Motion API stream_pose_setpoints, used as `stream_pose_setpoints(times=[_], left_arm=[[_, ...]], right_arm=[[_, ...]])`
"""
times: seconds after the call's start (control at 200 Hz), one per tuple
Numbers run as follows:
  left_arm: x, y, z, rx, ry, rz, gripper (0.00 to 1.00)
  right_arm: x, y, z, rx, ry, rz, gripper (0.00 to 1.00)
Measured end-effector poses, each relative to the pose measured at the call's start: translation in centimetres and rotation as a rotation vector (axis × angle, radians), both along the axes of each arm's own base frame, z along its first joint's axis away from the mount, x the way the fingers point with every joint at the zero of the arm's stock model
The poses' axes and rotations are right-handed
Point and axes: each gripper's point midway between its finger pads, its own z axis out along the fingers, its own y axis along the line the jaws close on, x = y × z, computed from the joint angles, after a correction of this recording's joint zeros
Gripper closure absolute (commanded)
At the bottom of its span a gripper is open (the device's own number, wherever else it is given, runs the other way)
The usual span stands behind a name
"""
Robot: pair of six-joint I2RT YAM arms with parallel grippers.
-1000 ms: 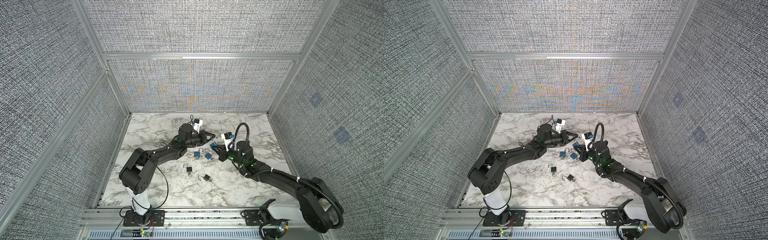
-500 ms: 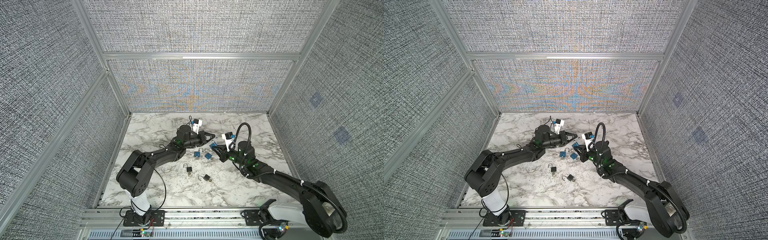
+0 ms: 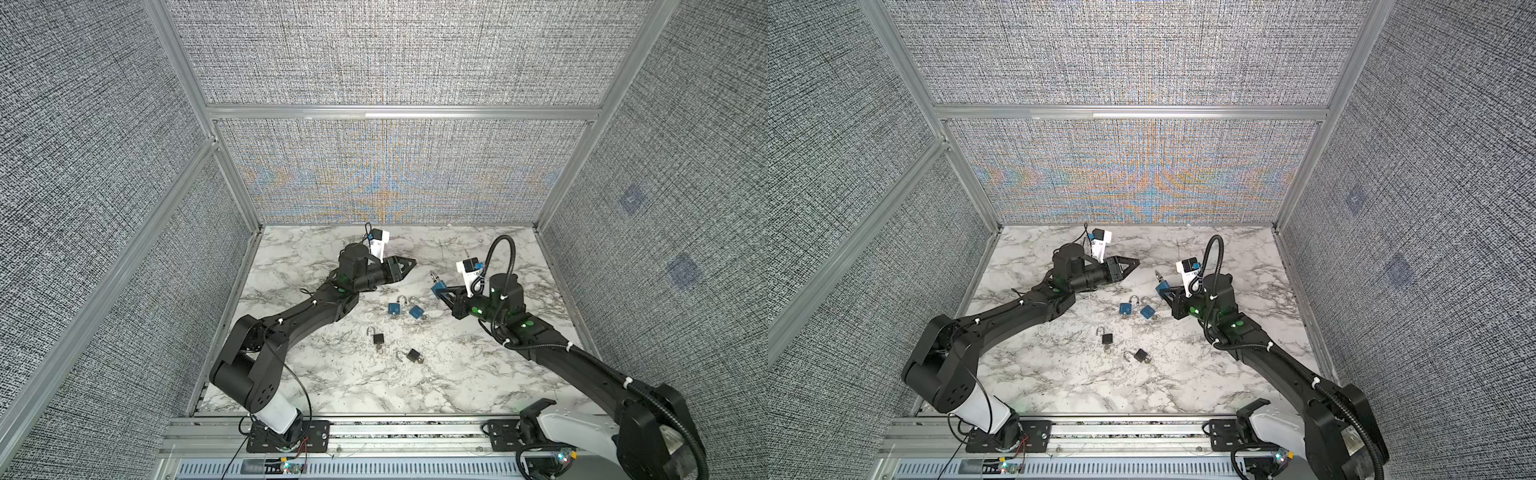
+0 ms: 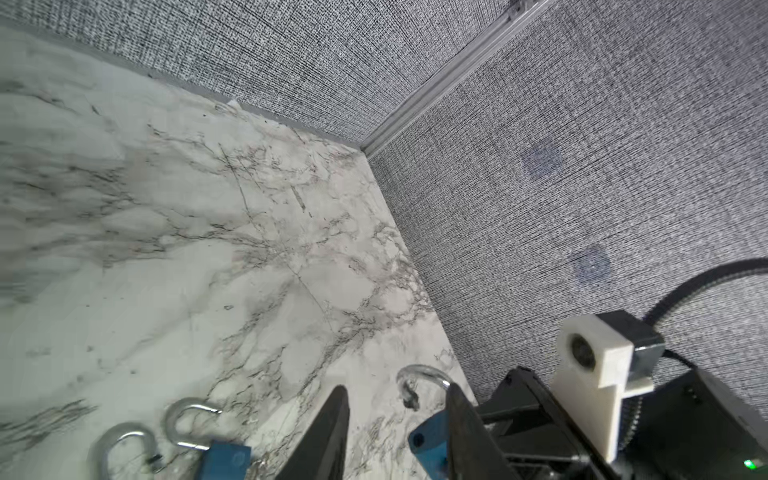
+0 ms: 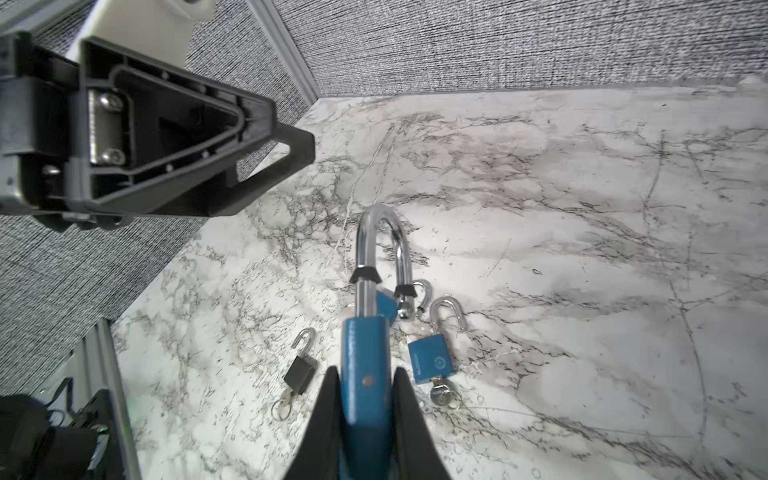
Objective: Lock with the key
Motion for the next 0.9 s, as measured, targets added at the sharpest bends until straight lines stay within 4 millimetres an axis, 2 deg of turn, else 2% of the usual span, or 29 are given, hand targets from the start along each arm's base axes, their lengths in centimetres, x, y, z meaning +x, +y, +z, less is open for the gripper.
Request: stream_pose_setpoints(times=[0.19, 0.49, 0.9], left_arm=[[-0.5, 1.2, -0.2, 0.075, -0.077, 0.006, 0.46], [-1.8, 1.9, -1.0, 0.108, -0.132, -0.058, 0.49], [-4.5, -0.1, -0.5, -0.003, -0.153, -0.27, 0.51]], right_arm=[[-1.0, 0.4, 0.8, 0.019, 0.048, 0.097, 1.0], [-2.4, 0.8, 0.5, 0.074, 0.145, 0.223, 1.0], [-3.9, 2.2, 0.5, 0.15, 0.224, 0.377, 1.0]])
